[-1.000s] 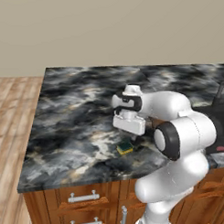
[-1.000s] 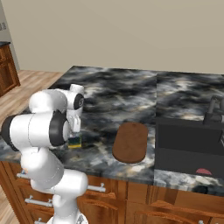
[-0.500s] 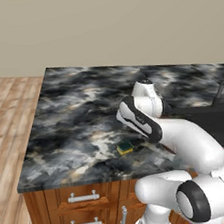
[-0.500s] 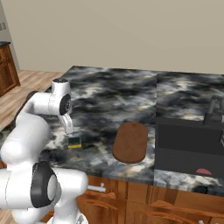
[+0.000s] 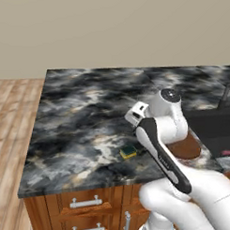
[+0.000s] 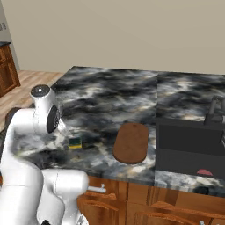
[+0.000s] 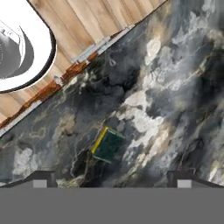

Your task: Pick up the sponge from the counter and clean the cutting board by briefly scrubbing or pressing down on the cutting board. Once finished, release the sponge.

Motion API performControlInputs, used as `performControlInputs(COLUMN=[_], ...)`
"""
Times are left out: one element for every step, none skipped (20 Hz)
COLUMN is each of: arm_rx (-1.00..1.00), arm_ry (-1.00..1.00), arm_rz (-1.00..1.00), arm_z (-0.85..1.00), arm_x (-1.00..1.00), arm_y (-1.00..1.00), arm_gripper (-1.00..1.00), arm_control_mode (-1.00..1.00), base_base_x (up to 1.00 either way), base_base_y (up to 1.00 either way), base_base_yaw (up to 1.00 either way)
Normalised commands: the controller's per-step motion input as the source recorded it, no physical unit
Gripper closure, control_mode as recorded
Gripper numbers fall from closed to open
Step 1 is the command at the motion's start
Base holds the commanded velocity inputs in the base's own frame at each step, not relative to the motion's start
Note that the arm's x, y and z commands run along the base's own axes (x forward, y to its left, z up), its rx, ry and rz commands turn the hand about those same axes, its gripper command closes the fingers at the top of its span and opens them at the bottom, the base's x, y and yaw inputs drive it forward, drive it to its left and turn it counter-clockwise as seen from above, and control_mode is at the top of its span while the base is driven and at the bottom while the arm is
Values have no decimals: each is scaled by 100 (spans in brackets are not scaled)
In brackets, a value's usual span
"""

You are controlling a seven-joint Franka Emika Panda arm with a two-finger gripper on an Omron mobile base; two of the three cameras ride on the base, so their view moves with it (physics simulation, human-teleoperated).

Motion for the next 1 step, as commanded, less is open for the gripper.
performControlInputs(arm_rx=[0], arm_ry=[-30], arm_rz=[24], arm_z=[56], arm_x=[-38], arm_y=[-10], arm_gripper=[-100], arm_control_mode=[-100], base_base_x=[0], base_base_y=[0], base_base_yaw=[0])
